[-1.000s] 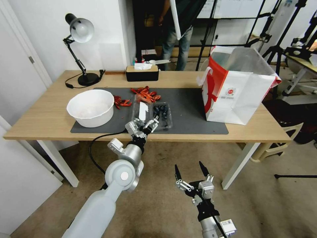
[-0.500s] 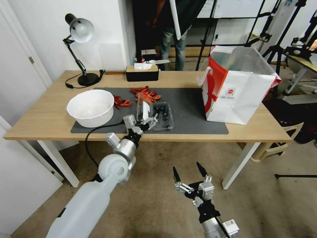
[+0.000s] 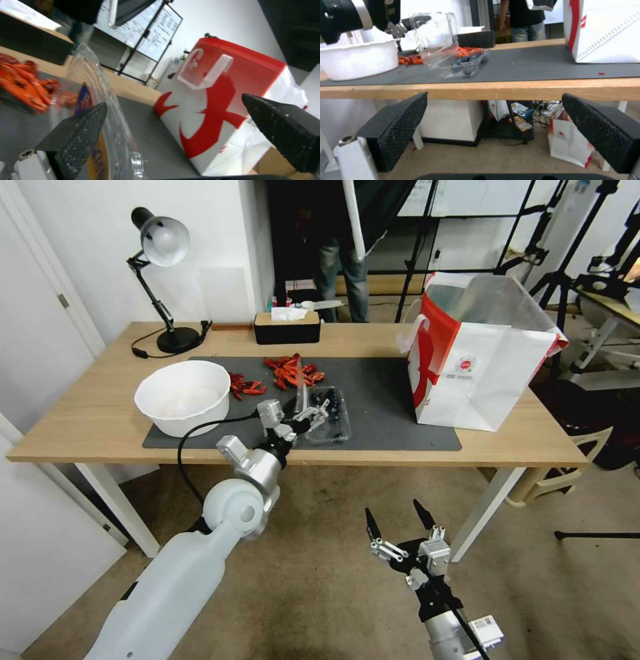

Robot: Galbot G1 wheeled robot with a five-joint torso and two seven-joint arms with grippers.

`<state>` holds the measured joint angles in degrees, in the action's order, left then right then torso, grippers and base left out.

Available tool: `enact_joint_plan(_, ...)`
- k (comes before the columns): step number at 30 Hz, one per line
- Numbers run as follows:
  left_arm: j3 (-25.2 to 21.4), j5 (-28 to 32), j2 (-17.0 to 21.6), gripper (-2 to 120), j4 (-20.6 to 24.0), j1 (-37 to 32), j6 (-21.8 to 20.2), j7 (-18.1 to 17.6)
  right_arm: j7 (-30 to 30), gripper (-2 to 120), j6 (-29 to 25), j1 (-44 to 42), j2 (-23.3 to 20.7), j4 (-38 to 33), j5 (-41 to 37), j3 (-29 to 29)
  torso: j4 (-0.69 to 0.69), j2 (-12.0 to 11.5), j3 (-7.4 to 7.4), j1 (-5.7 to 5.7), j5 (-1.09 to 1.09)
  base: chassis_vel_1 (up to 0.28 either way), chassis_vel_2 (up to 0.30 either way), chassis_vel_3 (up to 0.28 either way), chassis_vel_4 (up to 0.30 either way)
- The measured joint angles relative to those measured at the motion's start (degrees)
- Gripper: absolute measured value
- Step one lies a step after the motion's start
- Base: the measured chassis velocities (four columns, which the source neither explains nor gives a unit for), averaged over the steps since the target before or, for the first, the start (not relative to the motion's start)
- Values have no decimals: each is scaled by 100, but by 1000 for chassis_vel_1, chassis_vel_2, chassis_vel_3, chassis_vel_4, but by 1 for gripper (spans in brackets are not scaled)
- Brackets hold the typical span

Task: Close the takeout container lid, then place the container into the takeout bag.

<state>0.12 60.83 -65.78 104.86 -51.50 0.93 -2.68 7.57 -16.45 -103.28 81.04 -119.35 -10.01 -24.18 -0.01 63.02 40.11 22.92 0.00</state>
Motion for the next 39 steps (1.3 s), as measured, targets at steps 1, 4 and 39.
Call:
enact_joint_plan(1, 33, 60, -8, 100, -18, 40, -24, 11, 5, 100, 6, 1, -10, -2, -18, -30, 0, 0, 0, 0, 0, 0, 0, 0, 0)
enact_joint_plan(4, 138, 377, -54, 100, -93, 191, -141, 65, 15, 100, 17, 1, -18, -8, -51, -106, 0, 0, 0, 0, 1, 0, 0, 0, 0)
enact_joint_plan(39, 574, 1159, -153, 40, -605, 700, -1267, -604, 701, 100, 283, 179, -314, 2, -637, -459, 0, 0, 0, 0, 0, 0, 0, 0, 0)
